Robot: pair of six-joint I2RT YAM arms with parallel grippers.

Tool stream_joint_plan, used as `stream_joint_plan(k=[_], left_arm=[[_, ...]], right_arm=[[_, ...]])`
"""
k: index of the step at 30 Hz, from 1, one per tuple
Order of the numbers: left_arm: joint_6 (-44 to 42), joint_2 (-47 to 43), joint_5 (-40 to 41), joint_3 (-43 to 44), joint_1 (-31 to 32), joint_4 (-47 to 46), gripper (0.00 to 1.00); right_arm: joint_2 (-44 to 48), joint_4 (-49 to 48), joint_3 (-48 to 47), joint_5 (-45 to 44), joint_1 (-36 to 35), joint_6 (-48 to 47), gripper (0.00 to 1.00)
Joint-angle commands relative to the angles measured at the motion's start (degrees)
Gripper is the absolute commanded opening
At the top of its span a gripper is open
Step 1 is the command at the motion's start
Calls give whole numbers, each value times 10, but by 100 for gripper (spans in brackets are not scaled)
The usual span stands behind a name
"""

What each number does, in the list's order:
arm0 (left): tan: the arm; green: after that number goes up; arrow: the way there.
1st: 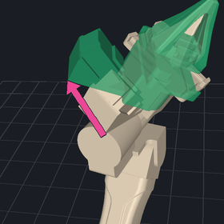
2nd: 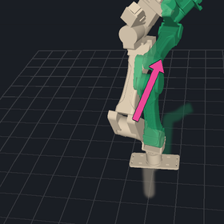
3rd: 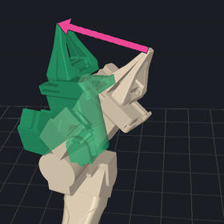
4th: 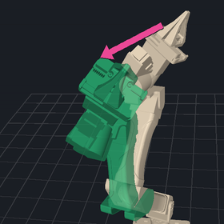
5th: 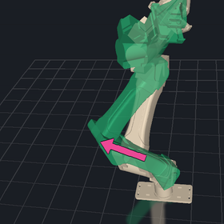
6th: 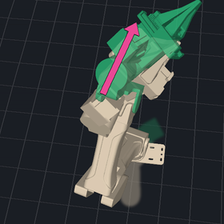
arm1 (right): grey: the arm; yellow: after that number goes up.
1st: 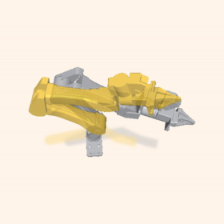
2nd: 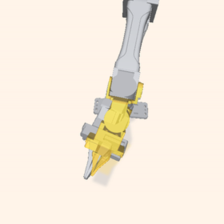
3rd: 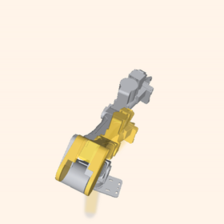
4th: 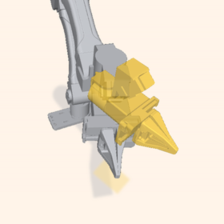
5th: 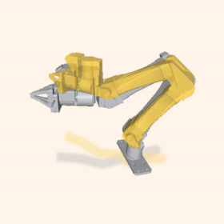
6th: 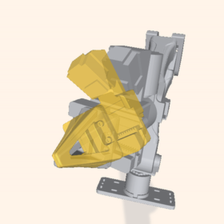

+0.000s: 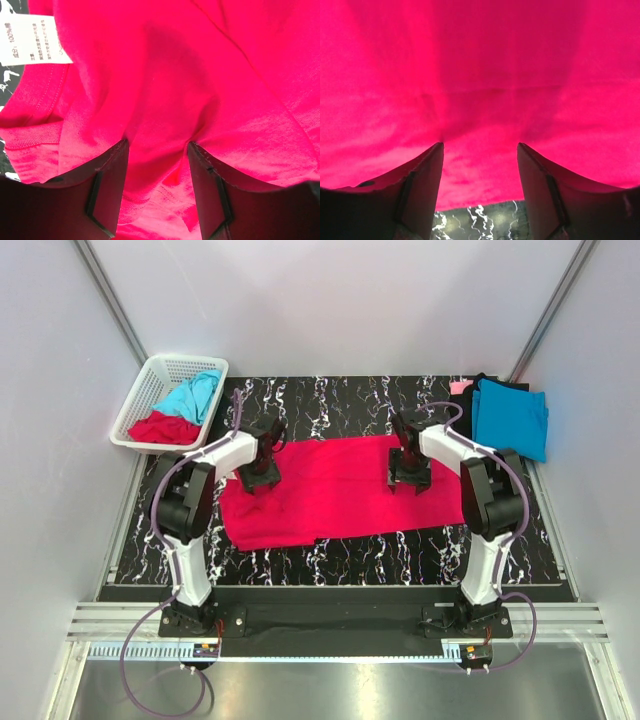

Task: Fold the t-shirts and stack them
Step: Fold the tshirt

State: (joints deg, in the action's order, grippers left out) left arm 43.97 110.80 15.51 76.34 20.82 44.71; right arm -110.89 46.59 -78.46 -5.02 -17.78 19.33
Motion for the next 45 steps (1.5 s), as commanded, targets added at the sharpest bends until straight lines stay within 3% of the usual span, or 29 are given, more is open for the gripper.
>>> stream_joint_plan(k=[1, 13, 24, 30, 34, 45], left_arm=[[-21, 42, 4, 19, -10, 18, 56], [-71, 108, -51, 179, -42, 71, 57], [-105, 237, -127, 415, -86, 120, 57], [-123, 296, -169, 506, -94, 134, 58], [-132, 269, -162, 486, -95, 129, 58], [-114, 71, -102, 227, -95, 62, 60]], right_arm=[[-36, 15, -37, 2, -1, 9, 69], [-136, 76, -194, 42, 3, -17, 72], [-238, 167, -387, 21, 40, -47, 73], [-242, 173, -384, 24, 47, -48, 72], [-201, 163, -335, -3, 44, -36, 70], [18, 81, -84, 11, 28, -1, 69]])
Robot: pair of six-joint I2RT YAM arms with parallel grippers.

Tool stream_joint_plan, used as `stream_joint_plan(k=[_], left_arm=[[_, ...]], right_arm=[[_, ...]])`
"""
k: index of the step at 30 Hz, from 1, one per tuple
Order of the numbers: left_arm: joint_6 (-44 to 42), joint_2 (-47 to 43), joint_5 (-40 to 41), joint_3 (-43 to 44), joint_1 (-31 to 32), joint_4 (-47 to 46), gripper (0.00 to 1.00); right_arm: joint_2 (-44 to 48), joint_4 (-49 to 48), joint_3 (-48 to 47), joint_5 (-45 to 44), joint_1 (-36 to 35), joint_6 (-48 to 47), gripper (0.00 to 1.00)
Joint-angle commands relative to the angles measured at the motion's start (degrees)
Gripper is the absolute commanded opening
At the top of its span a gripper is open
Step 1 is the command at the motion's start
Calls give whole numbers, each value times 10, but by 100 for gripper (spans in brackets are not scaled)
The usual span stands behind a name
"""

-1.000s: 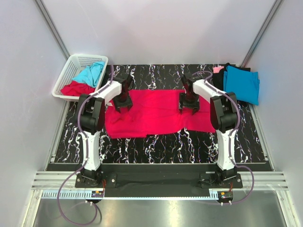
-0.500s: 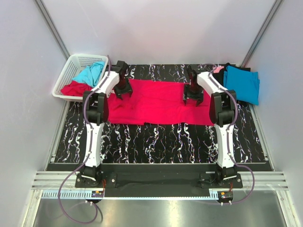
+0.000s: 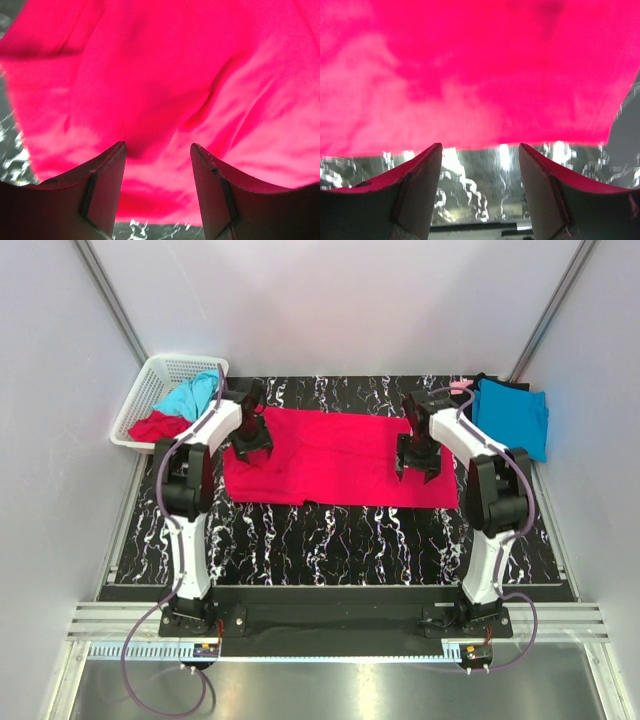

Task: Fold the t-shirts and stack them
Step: Fold the tshirt

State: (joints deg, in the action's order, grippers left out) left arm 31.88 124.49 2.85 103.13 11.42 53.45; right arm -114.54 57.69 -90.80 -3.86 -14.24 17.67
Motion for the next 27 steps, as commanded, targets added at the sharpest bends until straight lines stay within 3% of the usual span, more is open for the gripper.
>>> stream_joint_plan(k=[1, 7, 16, 21, 27], left_arm=[[10, -83, 25, -53, -1, -30, 60], [31, -161, 20, -166, 0, -37, 60], [103, -341, 89, -368, 3, -60, 59], [100, -349, 73, -420, 3, -96, 59], [116, -290, 64, -401, 3, -108, 58]], right_arm=[[63, -39, 53, 1, -9, 18, 69], [114, -64, 128, 4, -20, 36, 68], [188, -131, 264, 25, -54, 70, 66], [208, -147, 311, 23, -60, 70, 66], [230, -143, 311, 20, -61, 66, 66]])
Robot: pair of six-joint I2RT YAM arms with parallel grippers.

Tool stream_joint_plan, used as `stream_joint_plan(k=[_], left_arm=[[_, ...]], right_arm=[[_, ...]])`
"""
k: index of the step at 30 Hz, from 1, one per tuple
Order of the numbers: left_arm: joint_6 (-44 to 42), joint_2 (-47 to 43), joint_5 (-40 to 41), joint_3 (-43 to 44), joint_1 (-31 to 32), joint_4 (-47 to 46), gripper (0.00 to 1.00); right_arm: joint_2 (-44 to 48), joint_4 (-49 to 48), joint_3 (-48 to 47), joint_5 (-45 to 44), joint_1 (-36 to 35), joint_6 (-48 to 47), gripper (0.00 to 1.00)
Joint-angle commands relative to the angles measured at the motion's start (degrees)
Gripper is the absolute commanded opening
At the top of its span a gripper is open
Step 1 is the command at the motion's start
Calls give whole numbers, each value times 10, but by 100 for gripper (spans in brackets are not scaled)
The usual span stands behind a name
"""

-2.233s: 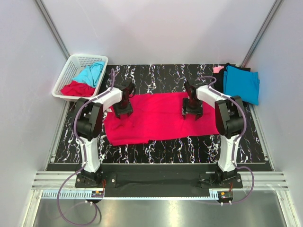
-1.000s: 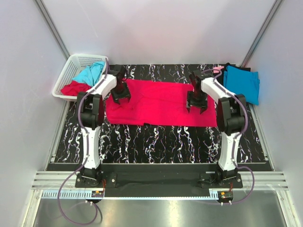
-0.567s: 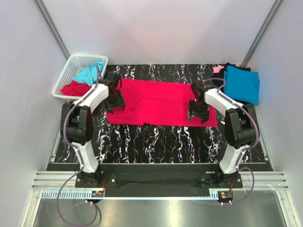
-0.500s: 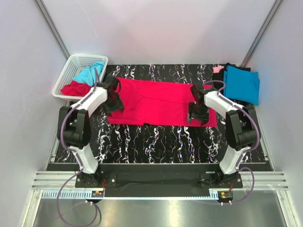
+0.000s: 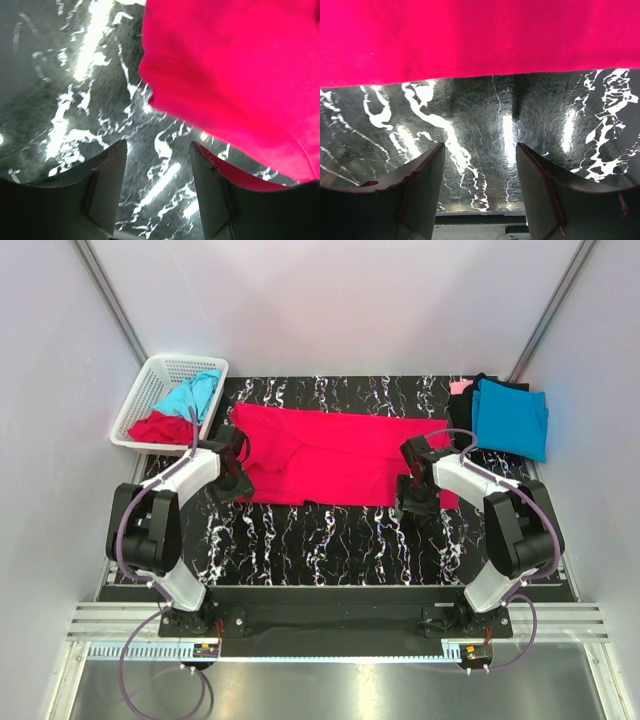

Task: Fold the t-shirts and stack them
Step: Fold the tshirt

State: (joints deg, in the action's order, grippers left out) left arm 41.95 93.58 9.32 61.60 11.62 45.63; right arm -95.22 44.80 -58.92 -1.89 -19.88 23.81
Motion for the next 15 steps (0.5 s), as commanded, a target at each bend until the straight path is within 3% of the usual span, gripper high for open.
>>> stream_joint_plan(k=[1, 15], left_arm=[[17, 27, 8, 20, 1, -32, 57], [-20, 151, 24, 151, 0, -52, 54]], right_arm=[[39, -11, -9, 0, -4, 4, 66], [14, -2, -40, 4, -3, 0, 66]])
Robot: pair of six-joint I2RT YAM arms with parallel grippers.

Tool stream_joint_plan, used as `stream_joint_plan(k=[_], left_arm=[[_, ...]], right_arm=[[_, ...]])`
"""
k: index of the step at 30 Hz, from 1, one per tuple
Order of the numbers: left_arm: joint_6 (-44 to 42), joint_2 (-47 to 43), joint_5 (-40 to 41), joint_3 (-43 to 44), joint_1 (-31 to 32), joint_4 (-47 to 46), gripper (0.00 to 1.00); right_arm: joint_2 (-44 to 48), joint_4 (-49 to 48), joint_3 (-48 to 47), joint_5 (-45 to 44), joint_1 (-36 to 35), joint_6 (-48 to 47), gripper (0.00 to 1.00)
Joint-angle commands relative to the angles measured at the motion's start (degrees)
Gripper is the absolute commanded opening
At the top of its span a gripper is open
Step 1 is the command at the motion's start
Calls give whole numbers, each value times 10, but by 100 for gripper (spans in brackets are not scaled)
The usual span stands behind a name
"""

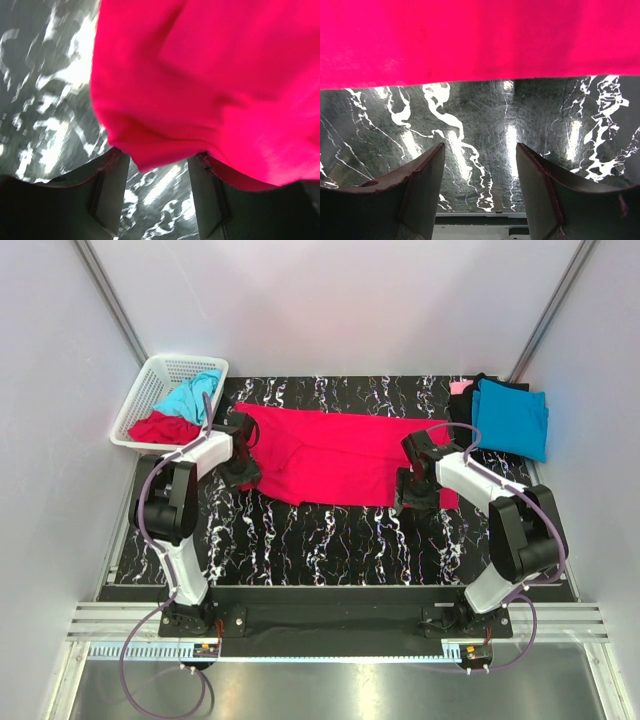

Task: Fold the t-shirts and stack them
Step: Fold the tshirt

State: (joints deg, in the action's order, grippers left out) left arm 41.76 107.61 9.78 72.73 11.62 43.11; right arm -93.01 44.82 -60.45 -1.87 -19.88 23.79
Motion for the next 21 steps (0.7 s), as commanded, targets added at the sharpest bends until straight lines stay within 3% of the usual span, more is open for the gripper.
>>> stream_joint_plan(k=[1, 4, 8, 9, 14, 21], left_arm=[[-22, 20, 17, 45, 0, -29, 53], [-33, 37, 16, 66, 0, -29, 52], [-34, 34, 14, 77, 0, -30, 38], [-34, 31, 12, 78, 0, -29, 26], [-33, 13, 13, 66, 0, -28, 0], [-35, -49, -19, 45, 1, -15, 0]], right_arm=[[-13, -3, -26, 4, -3, 0, 65], [-21, -3, -28, 0, -3, 1, 65], [-30, -4, -34, 4, -3, 4, 64], [-33, -5, -37, 5, -3, 4, 64], [-49, -5, -49, 7, -5, 5, 63], [-63, -6, -54, 6, -16, 8, 63]])
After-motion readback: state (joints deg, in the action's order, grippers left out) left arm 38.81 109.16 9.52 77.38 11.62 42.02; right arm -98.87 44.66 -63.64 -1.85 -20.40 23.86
